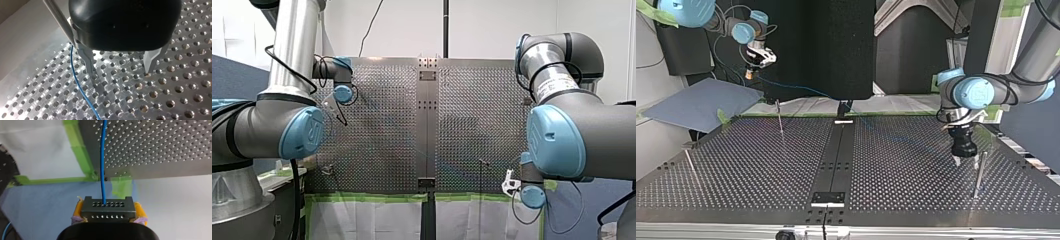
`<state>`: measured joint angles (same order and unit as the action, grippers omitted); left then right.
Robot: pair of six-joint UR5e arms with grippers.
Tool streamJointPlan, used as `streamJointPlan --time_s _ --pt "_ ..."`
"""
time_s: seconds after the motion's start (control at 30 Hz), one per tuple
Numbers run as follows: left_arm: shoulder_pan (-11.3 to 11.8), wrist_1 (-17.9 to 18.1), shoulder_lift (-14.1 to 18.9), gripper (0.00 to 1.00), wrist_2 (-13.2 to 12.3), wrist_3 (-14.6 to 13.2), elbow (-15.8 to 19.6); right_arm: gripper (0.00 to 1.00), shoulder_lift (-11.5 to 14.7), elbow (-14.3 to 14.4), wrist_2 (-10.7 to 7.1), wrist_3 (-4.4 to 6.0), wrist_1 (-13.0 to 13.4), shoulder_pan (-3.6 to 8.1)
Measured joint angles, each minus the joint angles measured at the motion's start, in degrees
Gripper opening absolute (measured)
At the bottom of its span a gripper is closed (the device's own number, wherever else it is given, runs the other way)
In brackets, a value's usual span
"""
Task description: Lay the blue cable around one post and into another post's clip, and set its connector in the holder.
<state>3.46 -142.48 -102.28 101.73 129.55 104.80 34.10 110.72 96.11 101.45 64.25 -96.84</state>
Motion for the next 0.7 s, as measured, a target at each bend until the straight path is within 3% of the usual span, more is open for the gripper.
streamJointPlan --time_s 0.1,0.23,0.43,0.7 --pt "-0.1 0.0 0.0 1.0 0.0 0.0 0.0 0.27 0.0 -0.9 -0.22 -0.28 0.2 -0.03" --pt "-0.2 -0.2 0.0 1.0 0.2 -0.2 0.0 0.27 0.0 -1.3 -0.28 -1.39 1.1 -0.19" --pt "-0.3 -2.0 0.0 1.0 2.9 -1.0 0.0 0.27 1.0 -1.3 -0.29 -2.26 1.1 -0.32" --pt "-0.1 -2.7 0.0 1.0 4.0 -0.9 0.0 0.27 4.5 1.2 -0.29 -2.7 1.3 -0.27"
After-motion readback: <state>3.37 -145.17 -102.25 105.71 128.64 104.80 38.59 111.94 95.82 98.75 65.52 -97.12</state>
